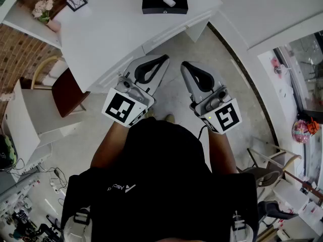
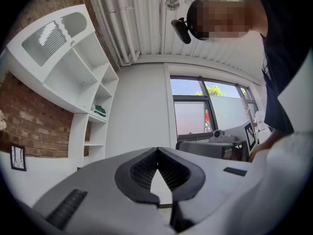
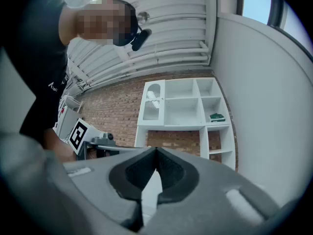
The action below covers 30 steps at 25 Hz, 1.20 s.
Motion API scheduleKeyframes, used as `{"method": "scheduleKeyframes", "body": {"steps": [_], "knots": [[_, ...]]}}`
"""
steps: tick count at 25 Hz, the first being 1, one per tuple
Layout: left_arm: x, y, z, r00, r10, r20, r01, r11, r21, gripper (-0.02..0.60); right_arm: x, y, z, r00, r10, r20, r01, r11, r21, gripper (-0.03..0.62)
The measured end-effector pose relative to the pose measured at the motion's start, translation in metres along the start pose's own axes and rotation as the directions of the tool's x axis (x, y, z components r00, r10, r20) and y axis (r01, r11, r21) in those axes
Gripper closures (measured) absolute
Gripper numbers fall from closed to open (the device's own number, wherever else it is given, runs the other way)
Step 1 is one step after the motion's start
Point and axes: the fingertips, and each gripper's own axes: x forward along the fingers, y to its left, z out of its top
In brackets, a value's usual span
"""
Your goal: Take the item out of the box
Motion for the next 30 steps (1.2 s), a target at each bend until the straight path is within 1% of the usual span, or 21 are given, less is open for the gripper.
{"method": "scheduleKeyframes", "body": {"steps": [9, 16, 20, 25, 30], "knots": [[0.011, -0.007, -0.001, 1.000, 0.018, -0.008, -0.018, 1.000, 0.008, 0.583, -0.014, -0.012, 0.003, 1.000, 0.004, 0.006, -0.004, 1.000, 0.015, 0.593], [0.025, -0.016, -0.005, 0.998, 0.060, -0.017, -0.059, 0.998, 0.023, 0.583, -0.034, -0.027, 0.004, 1.000, 0.022, 0.018, -0.022, 0.999, 0.031, 0.592], [0.033, -0.019, -0.007, 0.996, 0.082, -0.019, -0.081, 0.996, 0.037, 0.583, -0.041, -0.042, 0.006, 0.999, 0.030, 0.019, -0.030, 0.999, 0.014, 0.592], [0.044, -0.008, -0.006, 0.995, 0.101, -0.010, -0.100, 0.994, 0.049, 0.583, -0.038, -0.059, 0.006, 0.999, 0.031, 0.021, -0.031, 1.000, 0.000, 0.592], [0.063, 0.017, -0.008, 0.995, 0.097, 0.003, -0.097, 0.994, 0.053, 0.583, -0.021, -0.079, -0.002, 0.999, 0.031, 0.012, -0.031, 1.000, 0.000, 0.592]]}}
